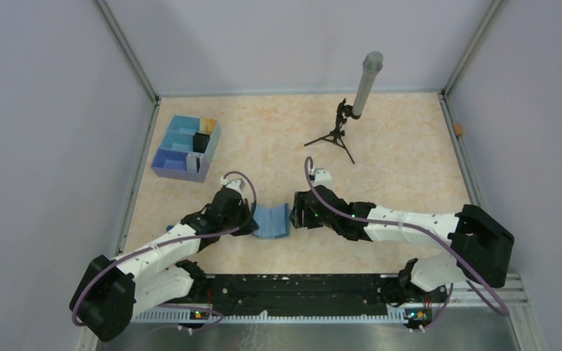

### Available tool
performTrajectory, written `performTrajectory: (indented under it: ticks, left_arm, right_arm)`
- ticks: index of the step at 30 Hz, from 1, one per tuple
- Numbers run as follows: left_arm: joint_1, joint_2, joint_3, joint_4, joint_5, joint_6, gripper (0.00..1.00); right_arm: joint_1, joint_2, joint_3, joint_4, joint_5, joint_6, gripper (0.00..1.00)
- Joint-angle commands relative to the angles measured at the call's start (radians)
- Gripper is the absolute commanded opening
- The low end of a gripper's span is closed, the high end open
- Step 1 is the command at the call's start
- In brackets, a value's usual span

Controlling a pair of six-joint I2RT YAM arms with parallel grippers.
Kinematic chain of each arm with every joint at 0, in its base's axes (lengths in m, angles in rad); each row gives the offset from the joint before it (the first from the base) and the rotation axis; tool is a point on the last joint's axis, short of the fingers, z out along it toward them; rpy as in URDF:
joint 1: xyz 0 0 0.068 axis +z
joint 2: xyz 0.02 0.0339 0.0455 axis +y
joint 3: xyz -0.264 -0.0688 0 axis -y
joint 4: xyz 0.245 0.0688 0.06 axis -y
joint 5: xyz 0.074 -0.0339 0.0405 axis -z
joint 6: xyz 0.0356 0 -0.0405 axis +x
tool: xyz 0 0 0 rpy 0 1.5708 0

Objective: Put the credit cards into the card holder
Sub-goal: Open the card holder at the center of the board.

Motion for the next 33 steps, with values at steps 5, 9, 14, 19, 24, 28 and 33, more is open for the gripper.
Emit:
performTrajectory:
  ticks: [5,9,14,19,24,28,33]
  left_arm:
    - [0.003,-0.018,-0.033,0.033,0.001,-0.028,0.09]
    - [0.002,-0.037,-0.039,0.033,0.001,-0.031,0.2]
    - [0.002,-0.041,-0.041,0.03,0.005,-0.03,0.21]
    - [0.003,-0.046,-0.041,0.028,-0.001,-0.027,0.24]
    - [0.004,-0.049,-0.038,-0.016,-0.049,-0.019,0.34]
    - [0.005,-0.059,-0.041,-0.035,-0.111,-0.021,0.45]
    - [0.01,-0.073,-0.026,-0.076,-0.162,-0.031,0.56]
  right_arm:
    - [0.036,-0.005,0.113,0.085,-0.119,-0.114,0.45]
    - [0.046,0.081,0.152,0.177,-0.214,-0.124,0.37]
    - [0.05,0.161,0.176,0.268,-0.263,-0.118,0.33]
    - [0.051,0.245,0.218,0.192,-0.18,-0.092,0.3]
    - [0.051,0.272,0.192,0.132,-0.108,-0.043,0.3]
    - [0.05,0.284,0.141,0.131,-0.103,-0.016,0.3]
    - [0.051,0.301,0.103,0.143,-0.104,0.004,0.3]
